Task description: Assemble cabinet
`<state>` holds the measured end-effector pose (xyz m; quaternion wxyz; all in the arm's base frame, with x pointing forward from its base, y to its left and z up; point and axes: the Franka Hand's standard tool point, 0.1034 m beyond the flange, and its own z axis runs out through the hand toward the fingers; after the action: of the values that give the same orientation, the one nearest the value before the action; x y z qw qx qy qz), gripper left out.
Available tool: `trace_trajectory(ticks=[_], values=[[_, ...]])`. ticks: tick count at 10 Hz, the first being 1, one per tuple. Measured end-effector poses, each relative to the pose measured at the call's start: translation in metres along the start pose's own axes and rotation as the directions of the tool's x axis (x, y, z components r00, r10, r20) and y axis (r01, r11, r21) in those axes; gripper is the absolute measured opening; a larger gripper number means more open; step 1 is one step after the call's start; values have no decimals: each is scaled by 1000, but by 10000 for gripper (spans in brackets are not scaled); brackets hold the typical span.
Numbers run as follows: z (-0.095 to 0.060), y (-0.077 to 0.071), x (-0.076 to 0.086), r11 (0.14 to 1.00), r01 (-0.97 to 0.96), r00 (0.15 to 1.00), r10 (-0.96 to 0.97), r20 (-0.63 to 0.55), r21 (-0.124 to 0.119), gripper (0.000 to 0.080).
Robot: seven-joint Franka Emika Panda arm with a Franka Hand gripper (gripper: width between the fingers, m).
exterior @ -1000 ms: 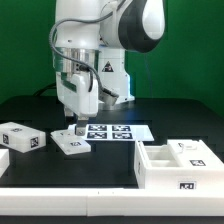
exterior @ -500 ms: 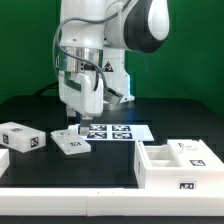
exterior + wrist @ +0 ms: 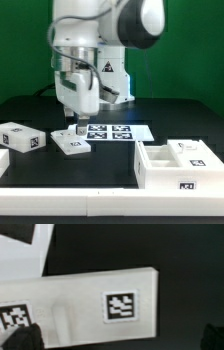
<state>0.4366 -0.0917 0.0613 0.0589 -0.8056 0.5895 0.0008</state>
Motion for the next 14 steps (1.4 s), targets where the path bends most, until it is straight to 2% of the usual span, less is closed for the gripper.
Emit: trace_trajectory(ticks=[1,2,4,7,8,9,11,12,14], values=[[-11,-11,7,1000,-7,1000,6,22,22,797],[-15,-20,10,999,-14,999,13,43,30,797],[-22,-34,9,1000,-12,997,10,72,28,797],[-20,-32,12,1000,0,998,-2,68,27,797],[-21,-34,20,999,16,998,-18,60,31,797],[-19,-47,28,999,26,999,-27,43,32,797],[-6,-62,38,1000,6,1000,-6,24,23,797],[3,-66,34,999,-34,999,34,24,6,797],[19,-67,28,1000,-23,999,23,-33,-3,797]])
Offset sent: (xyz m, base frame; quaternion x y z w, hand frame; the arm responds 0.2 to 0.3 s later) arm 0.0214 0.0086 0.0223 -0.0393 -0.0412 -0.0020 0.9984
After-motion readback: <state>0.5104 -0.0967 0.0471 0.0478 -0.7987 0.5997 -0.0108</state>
